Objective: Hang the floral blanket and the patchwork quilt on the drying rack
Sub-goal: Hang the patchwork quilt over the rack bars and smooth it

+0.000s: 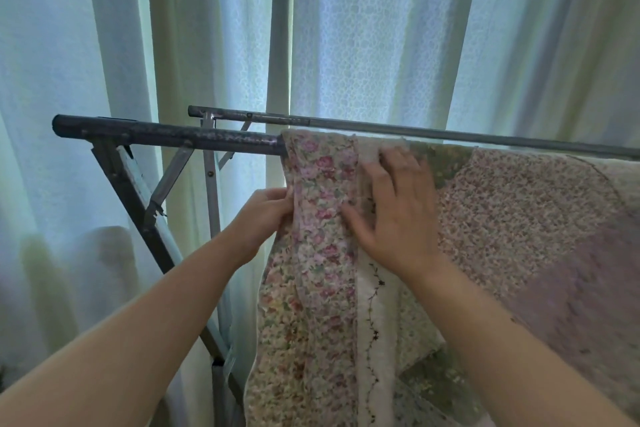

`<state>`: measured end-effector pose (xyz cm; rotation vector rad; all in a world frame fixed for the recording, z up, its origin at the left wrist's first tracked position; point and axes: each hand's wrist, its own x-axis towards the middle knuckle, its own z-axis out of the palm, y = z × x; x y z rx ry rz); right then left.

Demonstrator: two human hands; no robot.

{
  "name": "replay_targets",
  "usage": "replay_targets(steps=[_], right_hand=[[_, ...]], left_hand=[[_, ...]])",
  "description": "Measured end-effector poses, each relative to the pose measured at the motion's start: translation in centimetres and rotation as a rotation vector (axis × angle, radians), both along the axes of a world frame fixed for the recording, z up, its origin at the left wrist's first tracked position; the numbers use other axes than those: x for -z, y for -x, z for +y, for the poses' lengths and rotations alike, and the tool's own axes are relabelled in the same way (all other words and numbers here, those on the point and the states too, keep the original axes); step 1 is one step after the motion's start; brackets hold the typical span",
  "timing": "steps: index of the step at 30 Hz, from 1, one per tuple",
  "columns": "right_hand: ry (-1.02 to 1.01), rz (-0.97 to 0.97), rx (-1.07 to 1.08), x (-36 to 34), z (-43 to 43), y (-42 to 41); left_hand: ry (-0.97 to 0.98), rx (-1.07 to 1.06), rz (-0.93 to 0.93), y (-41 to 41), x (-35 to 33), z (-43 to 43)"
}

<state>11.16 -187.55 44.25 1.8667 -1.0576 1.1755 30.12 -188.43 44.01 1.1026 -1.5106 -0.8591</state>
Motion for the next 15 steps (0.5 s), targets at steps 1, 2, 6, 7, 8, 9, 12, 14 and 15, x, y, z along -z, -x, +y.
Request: replay_targets(steps=[1,2,6,7,8,9,12,14,15], right_hand=[[-0.014,0.016,-0.023,0.7,0.4,-0.4],[-0.046,0.036,-0.053,1.5,0.7,-0.9],[-0.384,0.15,0.009,3.7,1.7,-2.9],[-0.472,0.17,0.034,4.3,1.8,-3.2],[-0.535,0.174,0.036,5.0,1.7,-3.3],[-0.553,0.17,0.025,5.6,1.6,-3.3],[-0.507,0.122,0.018,6.1,1.7,-3.7],[-0.501,0.082,-0.019,6.3,1.6,-3.9],[-0.525,0.084,-0.043,6.5,1.5,-4.0]], left_hand=[[0.019,-0.006,-0.075,0.0,-0.1,0.0],[0.016,-0.001,-0.135,-0.2,-0.2,0.0],[-0.147,0.059,-0.28,-0.4,-0.6,-0.1],[-0.178,0.065,-0.319,-0.2,-0.6,-0.1],[-0.203,0.072,-0.35,-0.1,-0.4,-0.1],[-0.217,0.082,-0.379,0.1,-0.2,-0.2],[-0.226,0.127,-0.424,0.4,0.5,-0.1],[-0.235,0.175,-0.452,0.3,0.9,0.0],[-0.253,0.197,-0.497,0.0,1.0,0.1]])
